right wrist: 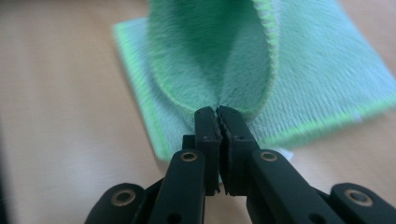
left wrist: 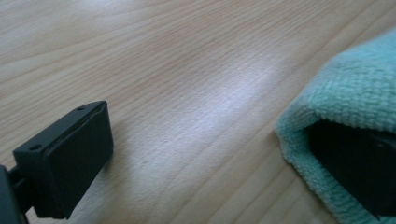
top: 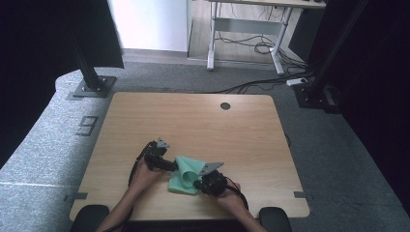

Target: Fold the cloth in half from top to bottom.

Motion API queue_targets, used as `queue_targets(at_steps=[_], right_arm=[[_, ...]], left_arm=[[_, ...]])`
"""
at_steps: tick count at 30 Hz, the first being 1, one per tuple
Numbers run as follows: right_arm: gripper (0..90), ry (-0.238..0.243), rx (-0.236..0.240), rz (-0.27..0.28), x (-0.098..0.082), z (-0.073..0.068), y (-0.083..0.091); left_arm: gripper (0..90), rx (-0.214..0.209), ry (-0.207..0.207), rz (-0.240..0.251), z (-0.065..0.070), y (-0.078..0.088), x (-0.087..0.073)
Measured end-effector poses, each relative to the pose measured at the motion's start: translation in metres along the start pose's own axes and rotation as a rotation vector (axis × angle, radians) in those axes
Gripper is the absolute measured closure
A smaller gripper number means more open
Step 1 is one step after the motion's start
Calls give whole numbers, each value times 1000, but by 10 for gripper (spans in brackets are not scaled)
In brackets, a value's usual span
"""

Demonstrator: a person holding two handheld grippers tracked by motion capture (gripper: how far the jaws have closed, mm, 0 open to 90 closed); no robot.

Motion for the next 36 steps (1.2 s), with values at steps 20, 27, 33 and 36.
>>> queue_targets(at_steps=[20,27,33,36], right_arm=[[846,-27,-25,49,0,23,5],[846,-29,-26,52,-1,22,5],[843,-26,-29,54,-1,21,5],[836,-24,-26,53,-1,21,5]], left_arm=[[49,-24,17,64,-30,46,20],[47,-22,0,69,-19,22,42],[47,-23,-21,48,-13,11,47],[47,-20,-29,35,-12,9,44]])
Point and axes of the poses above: each handheld gripper's, and its own axes: y roughly backward along the jaws, x roughly out of its top, z roughly to its right, the point moved 2 cm from there along -y, roughly forward along the jaws, and after that the axes turned 13 degrees about x, right-handed, at the moved point
